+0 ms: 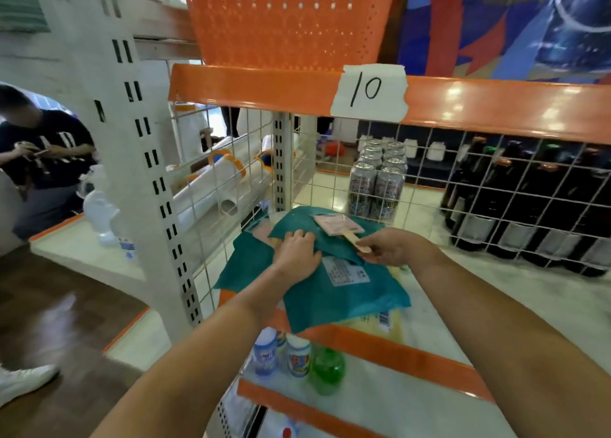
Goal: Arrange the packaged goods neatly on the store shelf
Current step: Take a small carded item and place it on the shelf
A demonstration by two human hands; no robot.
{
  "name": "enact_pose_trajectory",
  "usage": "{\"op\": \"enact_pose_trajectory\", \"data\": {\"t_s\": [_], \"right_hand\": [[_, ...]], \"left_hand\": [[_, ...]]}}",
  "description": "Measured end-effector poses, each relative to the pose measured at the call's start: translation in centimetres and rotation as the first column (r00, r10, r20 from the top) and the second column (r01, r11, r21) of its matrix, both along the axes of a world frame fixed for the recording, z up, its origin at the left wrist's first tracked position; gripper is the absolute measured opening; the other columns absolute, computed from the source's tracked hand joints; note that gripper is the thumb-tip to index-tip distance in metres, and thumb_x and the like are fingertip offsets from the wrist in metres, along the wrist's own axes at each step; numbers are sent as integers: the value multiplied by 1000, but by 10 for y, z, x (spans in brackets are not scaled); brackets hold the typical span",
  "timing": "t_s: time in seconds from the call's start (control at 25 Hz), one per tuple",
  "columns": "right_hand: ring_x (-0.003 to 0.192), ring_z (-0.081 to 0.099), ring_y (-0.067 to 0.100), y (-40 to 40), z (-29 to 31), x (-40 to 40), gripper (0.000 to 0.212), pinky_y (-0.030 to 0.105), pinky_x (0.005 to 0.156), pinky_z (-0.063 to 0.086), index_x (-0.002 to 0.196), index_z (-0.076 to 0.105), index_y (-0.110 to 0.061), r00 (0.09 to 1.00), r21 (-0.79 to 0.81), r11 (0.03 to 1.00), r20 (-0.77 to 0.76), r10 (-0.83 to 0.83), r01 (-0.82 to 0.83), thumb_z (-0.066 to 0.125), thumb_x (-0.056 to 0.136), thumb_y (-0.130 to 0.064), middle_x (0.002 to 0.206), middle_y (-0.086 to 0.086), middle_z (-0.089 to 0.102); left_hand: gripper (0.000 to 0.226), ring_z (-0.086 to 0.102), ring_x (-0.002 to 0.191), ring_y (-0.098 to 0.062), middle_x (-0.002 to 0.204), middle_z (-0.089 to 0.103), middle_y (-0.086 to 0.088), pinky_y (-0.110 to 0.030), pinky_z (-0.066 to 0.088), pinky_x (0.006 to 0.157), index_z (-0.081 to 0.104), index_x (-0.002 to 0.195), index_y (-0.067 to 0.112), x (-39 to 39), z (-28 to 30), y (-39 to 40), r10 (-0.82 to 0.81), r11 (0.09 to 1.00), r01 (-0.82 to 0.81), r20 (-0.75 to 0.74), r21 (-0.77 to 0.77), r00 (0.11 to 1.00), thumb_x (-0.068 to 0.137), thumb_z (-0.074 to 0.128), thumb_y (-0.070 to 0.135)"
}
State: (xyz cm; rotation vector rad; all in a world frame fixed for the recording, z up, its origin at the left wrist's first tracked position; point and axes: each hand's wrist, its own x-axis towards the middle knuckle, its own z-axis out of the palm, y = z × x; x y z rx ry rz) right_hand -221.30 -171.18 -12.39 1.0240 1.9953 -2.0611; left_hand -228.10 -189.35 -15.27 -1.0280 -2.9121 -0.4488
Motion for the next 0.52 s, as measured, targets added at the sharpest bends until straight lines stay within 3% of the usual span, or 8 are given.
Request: {"op": "enact_pose_trajectory", "data": {"t_s": [0.2, 0.36, 0.52], "right_hand": [[80, 59, 26, -17, -5, 34, 12, 32, 66, 58, 106, 49, 9, 974, -333, 933, -125, -188, 138, 46, 94, 8, 98, 25, 55], [79, 62, 24, -27, -6, 65, 27, 31, 61, 57, 120, 49, 7, 955, -437, 885, -157, -252, 162, 48, 93, 5, 91, 22, 58], [53, 69, 21, -39, -7, 107, 30, 27, 47, 57, 122, 50, 3, 933, -474, 862, -193, -302, 181, 49, 92, 6, 82, 19, 65]], "left_hand": [[41, 40, 123, -29, 131, 47, -11, -43, 37, 102, 47, 130, 14, 19, -5, -4, -2, 1000, 2, -5, -16, 1000, 96, 42, 36], [42, 37, 127, -28, 135, 46, -9, -43, 37, 100, 46, 133, 17, 40, -5, -9, 8, 999, -8, 12, -42, 1000, 97, 41, 36], [41, 38, 125, -31, 133, 48, -11, -44, 38, 99, 47, 132, 13, 71, 1, -13, -21, 999, 20, -19, -44, 1000, 96, 43, 34]]}}
